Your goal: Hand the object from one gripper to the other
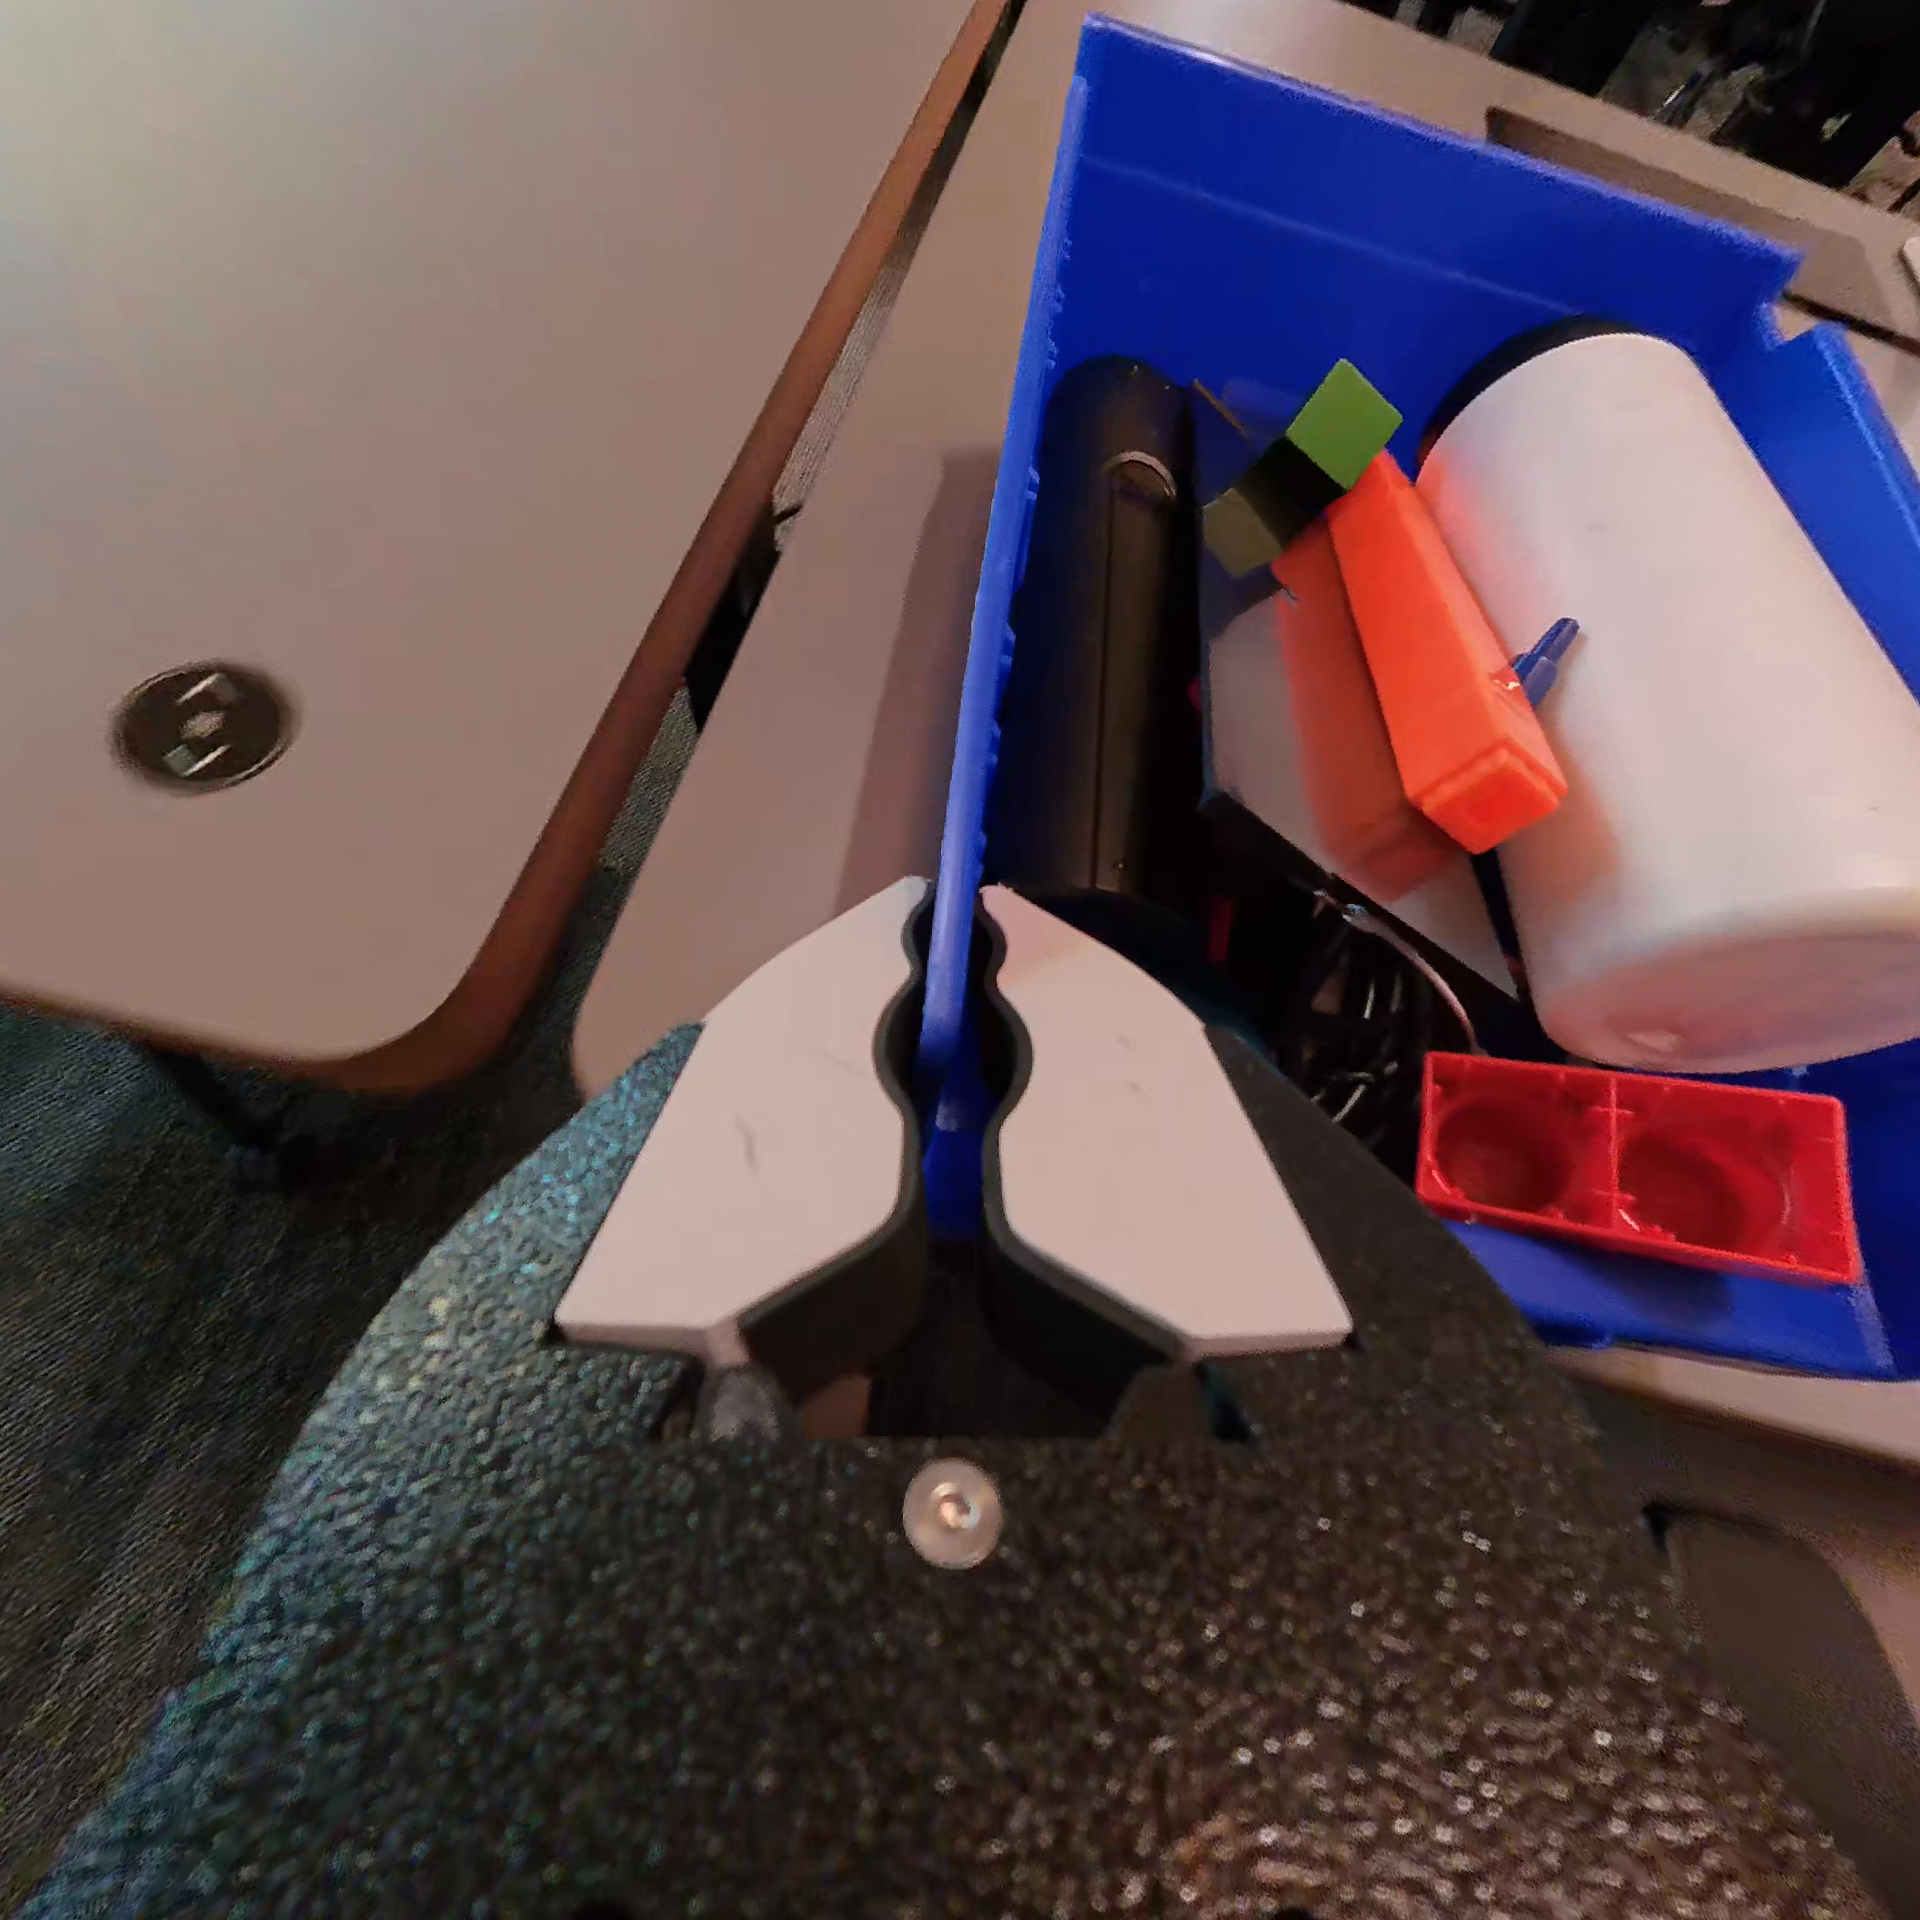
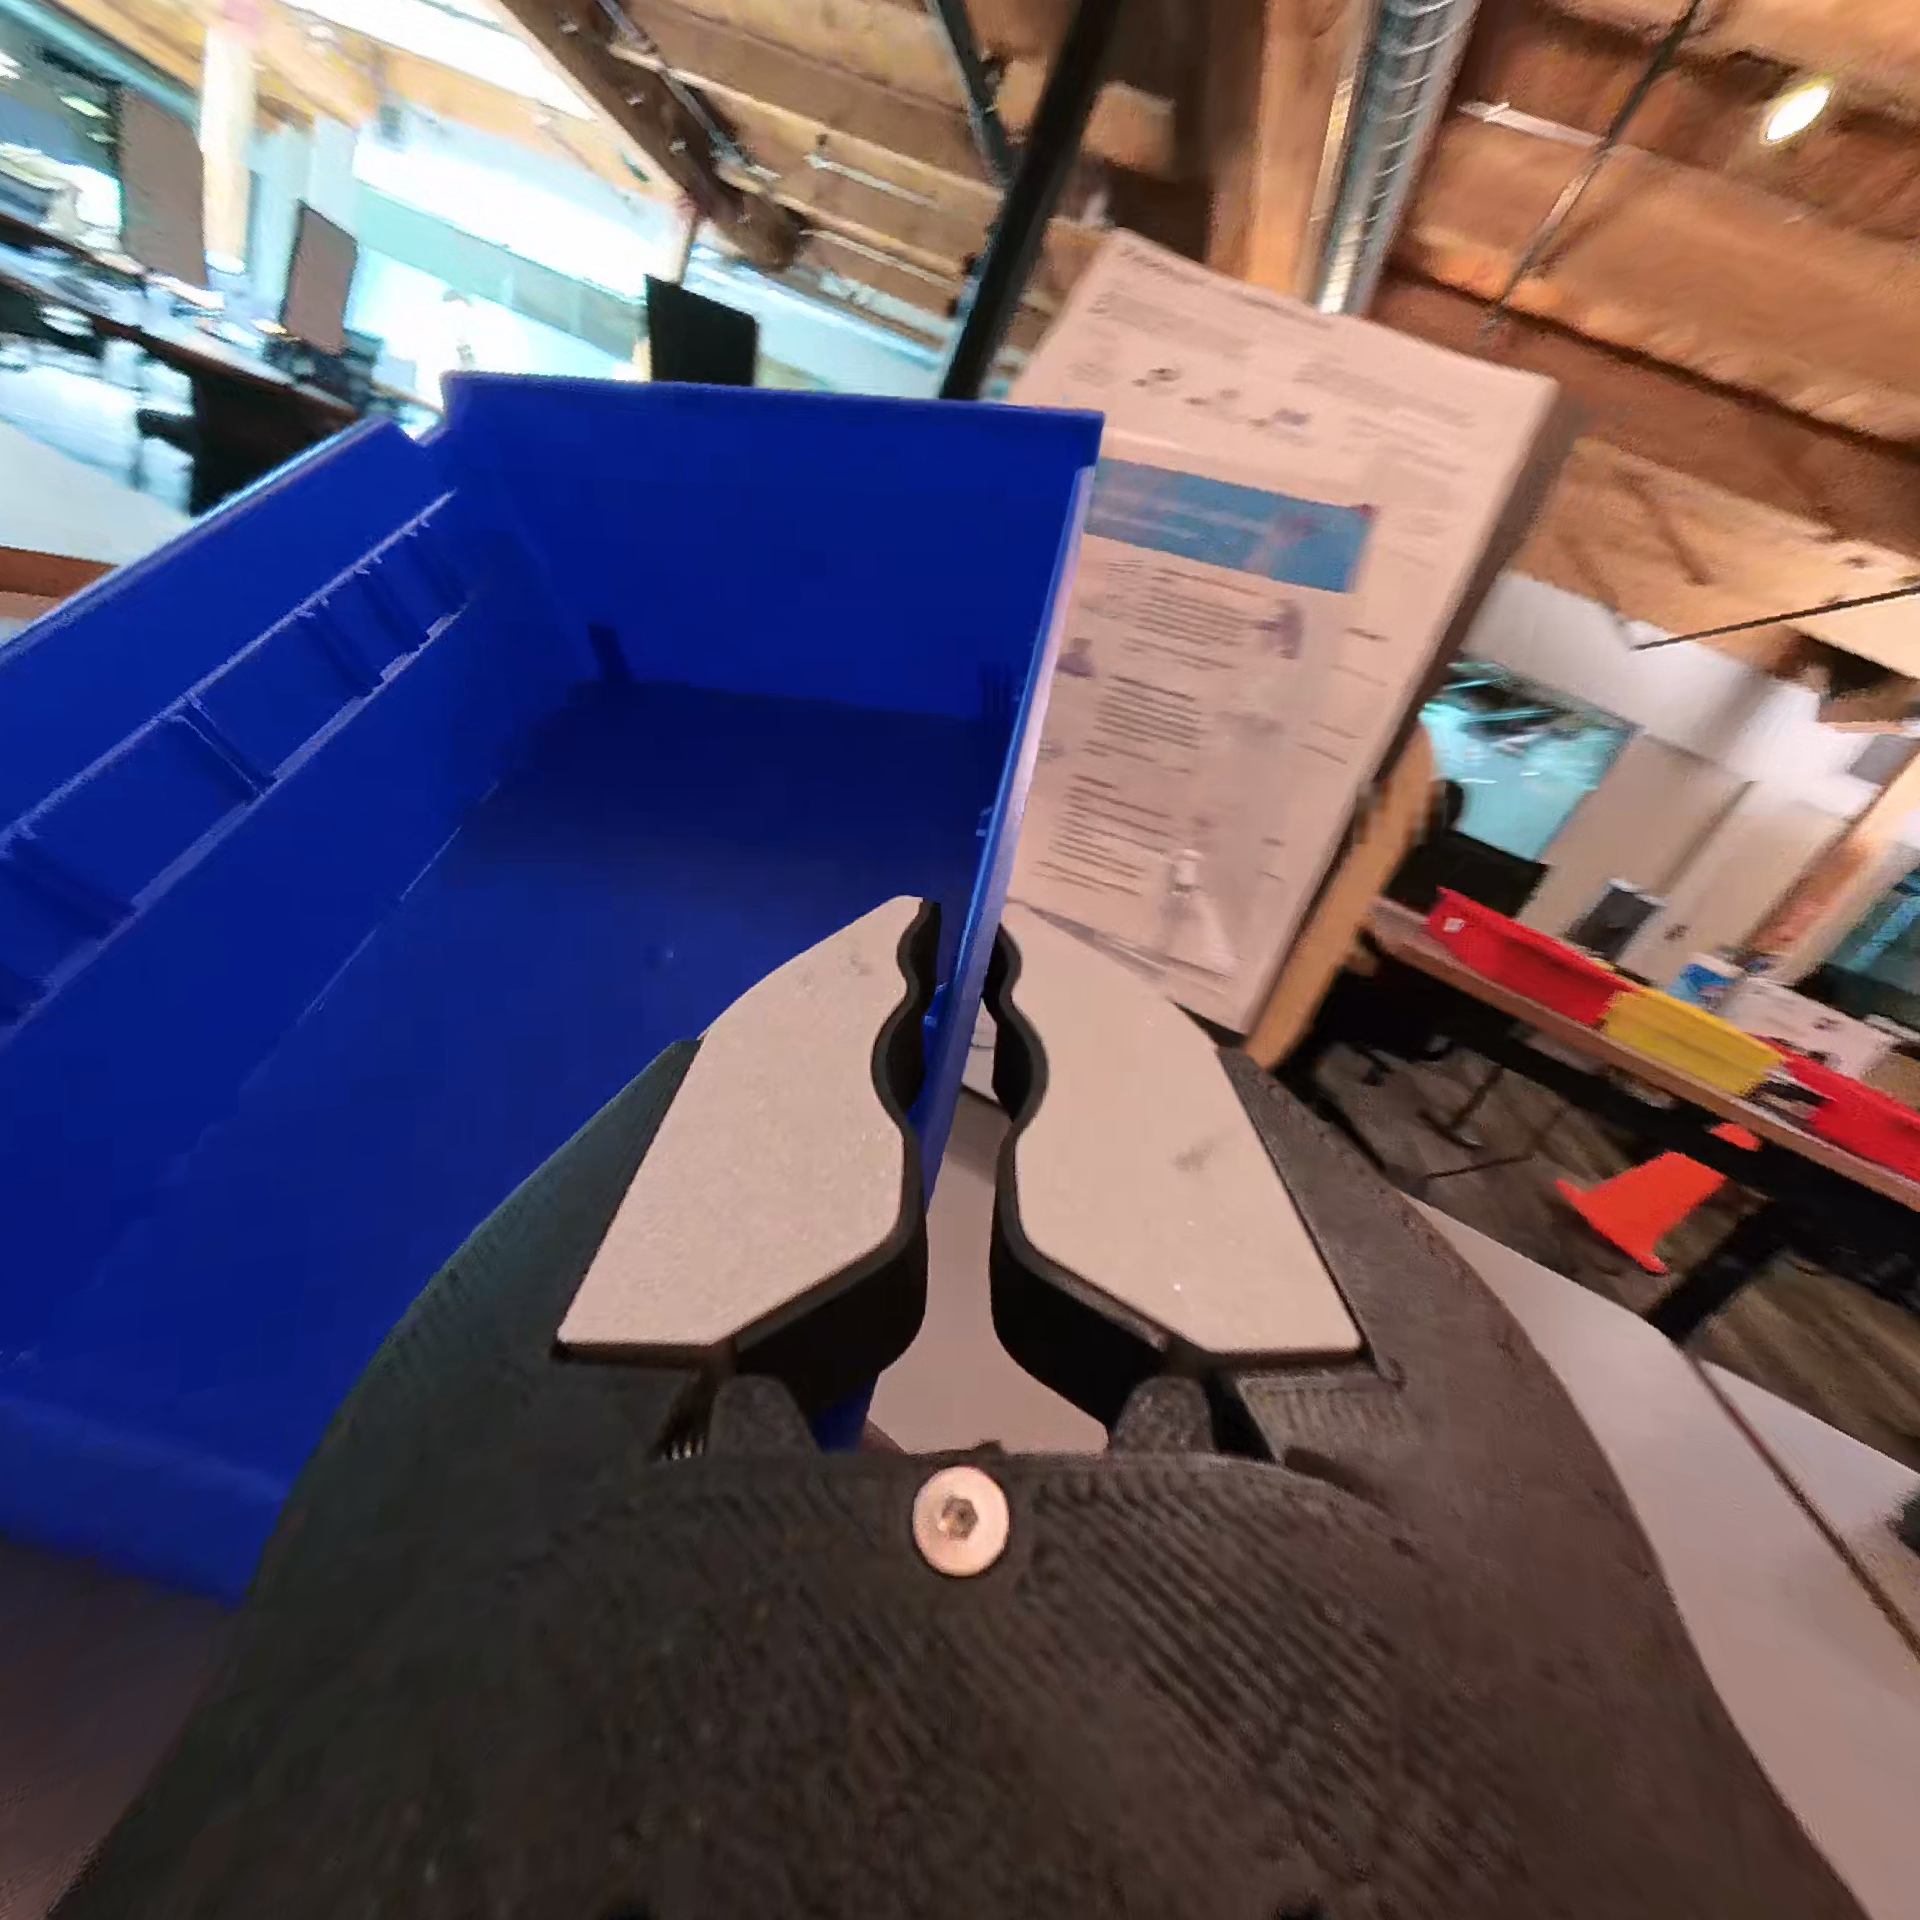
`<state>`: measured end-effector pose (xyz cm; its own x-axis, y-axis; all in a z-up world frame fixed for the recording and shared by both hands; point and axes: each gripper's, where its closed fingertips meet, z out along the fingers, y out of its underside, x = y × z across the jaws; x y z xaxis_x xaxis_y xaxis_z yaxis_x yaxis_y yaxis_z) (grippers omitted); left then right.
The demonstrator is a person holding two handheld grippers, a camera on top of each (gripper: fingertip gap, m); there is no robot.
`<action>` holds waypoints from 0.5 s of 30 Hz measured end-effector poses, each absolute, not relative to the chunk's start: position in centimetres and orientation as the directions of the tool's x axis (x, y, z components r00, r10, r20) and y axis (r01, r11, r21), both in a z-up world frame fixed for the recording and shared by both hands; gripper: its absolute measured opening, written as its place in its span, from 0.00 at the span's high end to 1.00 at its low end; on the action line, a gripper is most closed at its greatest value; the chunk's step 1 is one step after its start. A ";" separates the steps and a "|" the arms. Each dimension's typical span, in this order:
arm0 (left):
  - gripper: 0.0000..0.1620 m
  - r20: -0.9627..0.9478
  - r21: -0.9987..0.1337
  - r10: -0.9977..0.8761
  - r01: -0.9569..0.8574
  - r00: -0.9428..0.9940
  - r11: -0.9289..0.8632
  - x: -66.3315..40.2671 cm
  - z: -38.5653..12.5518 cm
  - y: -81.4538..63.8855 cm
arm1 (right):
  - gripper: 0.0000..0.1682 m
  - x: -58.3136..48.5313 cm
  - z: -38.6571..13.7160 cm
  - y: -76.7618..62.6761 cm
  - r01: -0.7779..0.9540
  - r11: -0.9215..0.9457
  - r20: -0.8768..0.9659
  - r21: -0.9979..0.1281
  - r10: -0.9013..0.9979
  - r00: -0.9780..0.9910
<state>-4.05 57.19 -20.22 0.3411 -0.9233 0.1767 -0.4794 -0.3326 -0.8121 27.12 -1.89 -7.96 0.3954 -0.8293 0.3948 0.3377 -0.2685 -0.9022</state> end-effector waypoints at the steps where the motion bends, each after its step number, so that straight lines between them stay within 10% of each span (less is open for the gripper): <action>1: 0.97 0.190 -0.818 -0.922 -0.466 0.337 -0.338 -2.6 -20.2 56.9 | 0.96 27.5 -7.9 -3.8 0.344 -0.265 0.387 -0.901 -0.849 0.359; 15: 0.98 0.153 -0.862 -0.941 -0.425 0.300 -0.276 16.6 -20.5 50.4 | 0.95 35.2 -12.1 -24.5 -0.025 0.000 -0.009 -1.000 -0.937 0.348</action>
